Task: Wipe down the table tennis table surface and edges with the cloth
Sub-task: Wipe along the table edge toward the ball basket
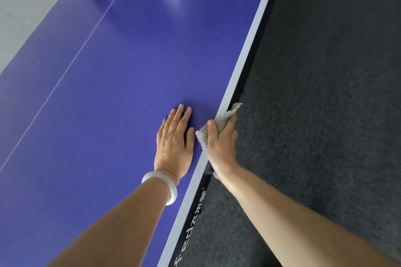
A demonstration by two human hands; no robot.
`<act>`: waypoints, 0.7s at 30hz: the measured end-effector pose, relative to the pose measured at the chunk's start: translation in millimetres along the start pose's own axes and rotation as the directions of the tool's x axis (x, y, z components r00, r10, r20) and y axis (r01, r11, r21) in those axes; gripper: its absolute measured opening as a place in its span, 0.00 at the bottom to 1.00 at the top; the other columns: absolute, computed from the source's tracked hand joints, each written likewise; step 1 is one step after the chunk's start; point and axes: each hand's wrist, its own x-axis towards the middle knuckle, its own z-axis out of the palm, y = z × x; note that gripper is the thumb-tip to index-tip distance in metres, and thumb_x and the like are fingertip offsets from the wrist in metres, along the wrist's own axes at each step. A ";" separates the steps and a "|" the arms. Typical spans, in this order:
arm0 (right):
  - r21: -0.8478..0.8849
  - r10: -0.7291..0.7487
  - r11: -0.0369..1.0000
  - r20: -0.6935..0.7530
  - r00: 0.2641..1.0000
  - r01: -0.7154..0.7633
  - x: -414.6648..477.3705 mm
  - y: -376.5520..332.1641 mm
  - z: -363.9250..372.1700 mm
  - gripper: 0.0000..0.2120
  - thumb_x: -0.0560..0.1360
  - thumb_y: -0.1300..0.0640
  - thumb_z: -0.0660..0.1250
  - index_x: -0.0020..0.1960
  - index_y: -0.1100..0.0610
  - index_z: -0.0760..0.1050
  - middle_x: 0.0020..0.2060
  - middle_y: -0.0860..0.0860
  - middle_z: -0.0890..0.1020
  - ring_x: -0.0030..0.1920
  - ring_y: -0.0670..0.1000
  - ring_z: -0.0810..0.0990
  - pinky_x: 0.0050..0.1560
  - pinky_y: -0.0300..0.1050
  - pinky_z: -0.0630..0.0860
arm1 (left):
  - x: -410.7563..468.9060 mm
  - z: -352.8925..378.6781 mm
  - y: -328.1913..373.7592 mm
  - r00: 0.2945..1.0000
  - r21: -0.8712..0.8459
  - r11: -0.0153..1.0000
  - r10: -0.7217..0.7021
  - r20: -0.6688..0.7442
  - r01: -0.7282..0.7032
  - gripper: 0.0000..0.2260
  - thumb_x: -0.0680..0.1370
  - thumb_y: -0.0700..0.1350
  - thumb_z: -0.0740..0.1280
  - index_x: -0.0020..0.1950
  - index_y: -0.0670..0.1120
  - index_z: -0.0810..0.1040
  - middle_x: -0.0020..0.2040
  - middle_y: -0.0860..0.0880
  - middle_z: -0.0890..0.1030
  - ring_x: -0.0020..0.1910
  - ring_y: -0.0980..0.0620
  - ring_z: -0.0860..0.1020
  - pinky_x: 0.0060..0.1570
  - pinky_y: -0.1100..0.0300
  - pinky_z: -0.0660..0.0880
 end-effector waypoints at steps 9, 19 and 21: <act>-0.003 0.089 0.996 0.026 0.996 -0.089 95.8 -60.4 -40.4 0.35 0.81 0.40 0.58 0.79 0.40 0.41 0.71 0.58 0.63 0.53 0.56 0.72 0.54 0.49 0.66 | -3.9 -1.9 4.0 0.999 0.027 0.999 -0.045 0.030 0.044 0.22 0.84 0.51 0.50 0.79 0.53 0.58 0.79 0.57 0.55 0.79 0.56 0.50 0.77 0.58 0.46; -0.119 0.069 0.991 0.039 0.997 -0.064 104.6 -50.2 -39.2 0.35 0.82 0.46 0.58 0.81 0.51 0.43 0.68 0.62 0.67 0.59 0.58 0.73 0.55 0.41 0.66 | 100.7 -12.7 49.3 0.999 0.031 0.999 0.031 -0.029 -0.030 0.13 0.81 0.40 0.63 0.64 0.41 0.77 0.64 0.44 0.75 0.60 0.41 0.74 0.61 0.47 0.70; -0.178 0.059 0.983 0.055 0.997 -0.048 103.3 -53.4 -39.8 0.34 0.82 0.49 0.58 0.81 0.55 0.45 0.69 0.62 0.67 0.60 0.56 0.72 0.57 0.36 0.65 | 146.1 -8.0 62.9 0.998 0.000 0.999 0.051 -0.036 -0.051 0.15 0.81 0.39 0.62 0.68 0.41 0.75 0.68 0.44 0.73 0.65 0.42 0.72 0.65 0.49 0.67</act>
